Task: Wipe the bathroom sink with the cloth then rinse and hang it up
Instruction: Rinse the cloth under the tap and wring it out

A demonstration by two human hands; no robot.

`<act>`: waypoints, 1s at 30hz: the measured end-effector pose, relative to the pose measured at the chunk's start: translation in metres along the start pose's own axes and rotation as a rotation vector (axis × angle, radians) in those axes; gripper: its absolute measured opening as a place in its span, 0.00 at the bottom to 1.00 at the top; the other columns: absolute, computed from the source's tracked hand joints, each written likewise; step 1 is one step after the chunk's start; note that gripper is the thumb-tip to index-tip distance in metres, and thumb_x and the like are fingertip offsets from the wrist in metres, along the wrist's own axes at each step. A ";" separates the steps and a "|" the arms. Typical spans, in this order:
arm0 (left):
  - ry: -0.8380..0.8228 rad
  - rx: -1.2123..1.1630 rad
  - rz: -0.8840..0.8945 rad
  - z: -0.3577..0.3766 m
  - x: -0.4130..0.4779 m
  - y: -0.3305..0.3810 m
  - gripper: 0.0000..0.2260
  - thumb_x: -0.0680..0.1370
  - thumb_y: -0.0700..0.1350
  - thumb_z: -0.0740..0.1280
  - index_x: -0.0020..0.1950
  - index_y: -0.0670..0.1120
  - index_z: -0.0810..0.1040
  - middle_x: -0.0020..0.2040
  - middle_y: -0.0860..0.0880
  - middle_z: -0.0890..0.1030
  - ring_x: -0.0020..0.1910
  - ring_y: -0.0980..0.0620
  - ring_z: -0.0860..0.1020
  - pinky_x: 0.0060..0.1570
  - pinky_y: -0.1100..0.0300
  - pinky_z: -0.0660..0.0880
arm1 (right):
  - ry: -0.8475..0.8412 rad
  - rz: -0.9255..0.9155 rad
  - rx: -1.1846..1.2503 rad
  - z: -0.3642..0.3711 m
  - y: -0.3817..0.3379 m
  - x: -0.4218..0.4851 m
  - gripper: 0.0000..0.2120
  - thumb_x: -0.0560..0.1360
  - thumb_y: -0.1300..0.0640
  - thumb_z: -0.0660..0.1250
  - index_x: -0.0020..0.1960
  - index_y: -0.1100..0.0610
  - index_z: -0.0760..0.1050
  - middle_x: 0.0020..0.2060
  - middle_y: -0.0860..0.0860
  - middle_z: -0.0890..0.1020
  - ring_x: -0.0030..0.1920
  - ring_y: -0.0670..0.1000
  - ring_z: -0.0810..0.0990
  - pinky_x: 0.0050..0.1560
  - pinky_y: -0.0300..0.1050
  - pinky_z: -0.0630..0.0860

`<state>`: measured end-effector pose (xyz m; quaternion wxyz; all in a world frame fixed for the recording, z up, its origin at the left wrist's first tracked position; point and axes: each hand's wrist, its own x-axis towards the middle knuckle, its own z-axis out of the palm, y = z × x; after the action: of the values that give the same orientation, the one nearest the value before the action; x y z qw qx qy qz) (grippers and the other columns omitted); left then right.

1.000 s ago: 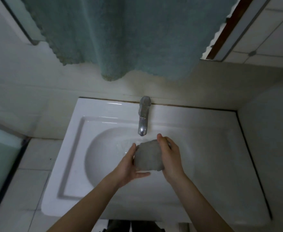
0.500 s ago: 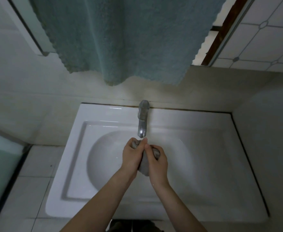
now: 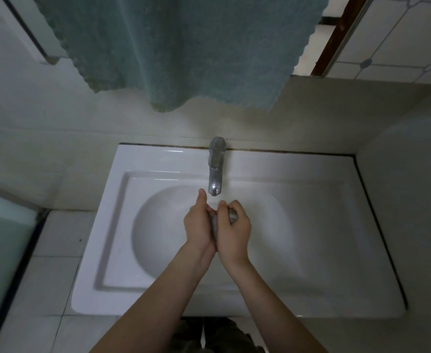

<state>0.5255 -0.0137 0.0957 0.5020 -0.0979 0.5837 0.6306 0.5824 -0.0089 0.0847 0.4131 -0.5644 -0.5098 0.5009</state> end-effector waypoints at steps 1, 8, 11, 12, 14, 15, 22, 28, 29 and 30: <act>0.009 -0.012 -0.011 0.000 0.001 -0.001 0.23 0.77 0.56 0.66 0.27 0.47 0.64 0.23 0.50 0.67 0.25 0.53 0.69 0.32 0.60 0.72 | -0.004 -0.029 -0.015 0.000 0.000 0.000 0.18 0.79 0.58 0.63 0.32 0.54 0.62 0.24 0.45 0.69 0.27 0.43 0.69 0.32 0.36 0.68; 0.027 -0.020 -0.075 -0.002 0.001 -0.004 0.23 0.80 0.49 0.62 0.25 0.47 0.63 0.20 0.51 0.66 0.19 0.55 0.68 0.25 0.65 0.69 | -0.029 -0.172 -0.212 -0.002 0.018 0.003 0.12 0.76 0.56 0.58 0.34 0.52 0.64 0.27 0.49 0.76 0.31 0.51 0.77 0.34 0.48 0.75; 0.037 -0.045 -0.125 -0.002 0.002 -0.007 0.20 0.80 0.45 0.60 0.27 0.45 0.63 0.18 0.51 0.68 0.17 0.55 0.69 0.21 0.69 0.69 | -0.048 -0.212 -0.302 -0.003 0.028 0.004 0.10 0.74 0.56 0.58 0.34 0.52 0.64 0.27 0.50 0.77 0.30 0.52 0.77 0.33 0.48 0.75; 0.041 -0.050 -0.138 -0.002 0.002 -0.008 0.20 0.80 0.44 0.60 0.27 0.45 0.64 0.18 0.51 0.68 0.17 0.55 0.69 0.21 0.69 0.69 | -0.052 -0.228 -0.327 -0.004 0.032 0.004 0.09 0.74 0.56 0.58 0.35 0.52 0.65 0.27 0.48 0.76 0.29 0.49 0.76 0.32 0.47 0.73; 0.071 -0.028 -0.159 -0.004 0.004 -0.014 0.19 0.79 0.42 0.60 0.28 0.45 0.65 0.18 0.51 0.68 0.17 0.55 0.69 0.22 0.69 0.69 | -0.050 -0.266 -0.341 -0.006 0.040 0.001 0.09 0.75 0.55 0.57 0.35 0.51 0.64 0.25 0.40 0.70 0.26 0.42 0.71 0.31 0.40 0.67; 0.088 -0.012 -0.166 -0.006 0.004 -0.016 0.19 0.79 0.42 0.60 0.28 0.45 0.66 0.18 0.51 0.69 0.17 0.55 0.70 0.23 0.68 0.69 | -0.047 -0.282 -0.334 -0.007 0.043 0.000 0.09 0.74 0.53 0.56 0.35 0.51 0.65 0.25 0.38 0.68 0.26 0.42 0.68 0.31 0.37 0.64; 0.113 -0.017 -0.208 -0.012 0.012 -0.026 0.23 0.76 0.40 0.63 0.20 0.47 0.71 0.22 0.48 0.72 0.24 0.51 0.72 0.30 0.61 0.71 | -0.067 -0.325 -0.391 -0.009 0.057 0.002 0.11 0.75 0.53 0.54 0.35 0.53 0.64 0.25 0.45 0.67 0.25 0.46 0.65 0.27 0.35 0.58; 0.150 0.003 -0.247 -0.011 0.018 -0.027 0.17 0.76 0.40 0.63 0.26 0.45 0.68 0.22 0.48 0.70 0.22 0.51 0.70 0.30 0.61 0.70 | -0.079 -0.316 -0.392 -0.008 0.062 0.005 0.11 0.75 0.52 0.54 0.34 0.54 0.64 0.25 0.49 0.69 0.25 0.48 0.67 0.28 0.36 0.60; 0.153 0.005 -0.250 -0.010 0.018 -0.027 0.17 0.76 0.40 0.63 0.26 0.45 0.68 0.21 0.49 0.70 0.21 0.52 0.70 0.29 0.61 0.70 | -0.080 -0.310 -0.394 -0.008 0.062 0.005 0.11 0.75 0.51 0.54 0.35 0.53 0.63 0.25 0.50 0.70 0.25 0.48 0.67 0.28 0.38 0.61; 0.159 0.003 -0.251 -0.011 0.019 -0.028 0.17 0.76 0.40 0.63 0.27 0.44 0.69 0.20 0.49 0.70 0.20 0.52 0.71 0.28 0.61 0.70 | -0.077 -0.308 -0.396 -0.008 0.063 0.005 0.11 0.75 0.51 0.54 0.35 0.53 0.63 0.24 0.50 0.70 0.25 0.48 0.67 0.28 0.38 0.61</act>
<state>0.5326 -0.0182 0.0611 0.5293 -0.2189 0.6056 0.5524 0.6005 -0.0124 0.0242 0.3464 -0.5303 -0.6934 0.3436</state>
